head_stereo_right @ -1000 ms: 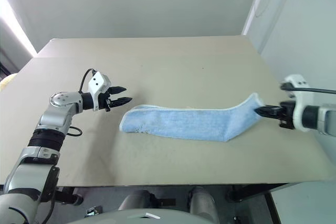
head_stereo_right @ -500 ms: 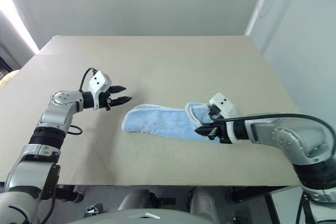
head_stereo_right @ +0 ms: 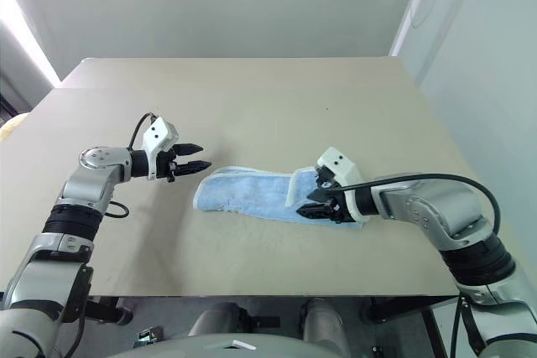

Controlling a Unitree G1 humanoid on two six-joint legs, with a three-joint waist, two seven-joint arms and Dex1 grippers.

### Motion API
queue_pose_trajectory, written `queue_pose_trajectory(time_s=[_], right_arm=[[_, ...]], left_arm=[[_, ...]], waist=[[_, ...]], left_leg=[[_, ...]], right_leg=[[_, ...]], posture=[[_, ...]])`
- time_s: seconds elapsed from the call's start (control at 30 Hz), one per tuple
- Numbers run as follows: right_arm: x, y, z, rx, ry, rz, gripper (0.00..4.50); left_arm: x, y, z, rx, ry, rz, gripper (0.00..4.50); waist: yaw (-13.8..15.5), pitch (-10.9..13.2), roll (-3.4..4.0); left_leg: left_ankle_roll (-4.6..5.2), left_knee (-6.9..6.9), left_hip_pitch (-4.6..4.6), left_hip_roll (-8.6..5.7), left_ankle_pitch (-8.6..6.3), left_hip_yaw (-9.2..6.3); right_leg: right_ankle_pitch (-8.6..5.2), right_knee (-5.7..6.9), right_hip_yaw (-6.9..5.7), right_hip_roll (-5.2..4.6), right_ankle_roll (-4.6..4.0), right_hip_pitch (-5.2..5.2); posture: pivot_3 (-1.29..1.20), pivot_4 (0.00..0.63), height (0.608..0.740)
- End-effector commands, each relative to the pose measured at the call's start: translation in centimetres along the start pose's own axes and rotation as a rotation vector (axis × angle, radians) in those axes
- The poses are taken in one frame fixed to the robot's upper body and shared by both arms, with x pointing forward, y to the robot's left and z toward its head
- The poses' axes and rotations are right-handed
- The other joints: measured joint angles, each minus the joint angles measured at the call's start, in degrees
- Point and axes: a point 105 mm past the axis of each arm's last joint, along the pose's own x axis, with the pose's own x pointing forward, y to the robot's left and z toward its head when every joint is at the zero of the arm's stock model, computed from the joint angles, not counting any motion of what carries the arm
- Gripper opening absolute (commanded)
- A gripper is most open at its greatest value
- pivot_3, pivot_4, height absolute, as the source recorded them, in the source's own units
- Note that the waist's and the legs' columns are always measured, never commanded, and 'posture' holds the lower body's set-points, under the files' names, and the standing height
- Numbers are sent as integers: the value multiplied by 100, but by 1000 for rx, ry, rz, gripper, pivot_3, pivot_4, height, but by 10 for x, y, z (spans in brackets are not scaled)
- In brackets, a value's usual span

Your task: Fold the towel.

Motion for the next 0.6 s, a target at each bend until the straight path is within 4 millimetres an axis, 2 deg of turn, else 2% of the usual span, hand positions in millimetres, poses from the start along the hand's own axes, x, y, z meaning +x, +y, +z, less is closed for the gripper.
queue_pose_trajectory(time_s=[0.03,0.1,0.17,0.27,0.4,0.5,0.6], right_arm=[[-6,13,28,-62,-141,83,3969],[-17,22,41,-96,-257,138,4459],[-25,12,50,-113,-352,86,4459],[-28,-16,42,-125,-368,-35,4459],[-17,-42,20,-125,-314,-134,4459],[-10,-49,20,-110,-339,-165,4459],[-9,-51,25,-106,-393,-179,4459]], left_arm=[[-5,3,11,2,-25,14,2739],[-5,1,13,-39,-33,8,2739],[-7,-1,15,-98,-44,0,2739],[-13,-4,11,-214,-29,-15,2739],[-22,-11,5,-321,29,-39,2739],[-29,-15,-6,-445,127,-42,2739],[-28,-24,0,-577,82,-100,2739]], waist=[[3,0,0],[11,0,0],[11,-1,-2],[-3,-2,-5],[-27,0,-2],[-52,1,1],[-51,1,2]], left_leg=[[0,0,0,0,0,0],[0,0,0,0,0,-2],[0,0,0,-1,0,-3],[0,2,6,-5,0,0],[-1,1,23,-1,0,-1],[-1,0,24,-1,1,-1],[-1,1,27,0,1,-5]], right_leg=[[0,0,0,0,0,0],[8,1,0,1,13,1],[10,-1,0,1,17,5],[11,-4,0,-1,20,13],[-12,-1,0,2,24,24],[-12,11,0,8,23,18],[-11,19,1,10,24,17]], posture=[[0,0,726],[0,0,726],[0,0,726],[0,0,726],[0,0,726],[0,0,726],[0,0,726]])
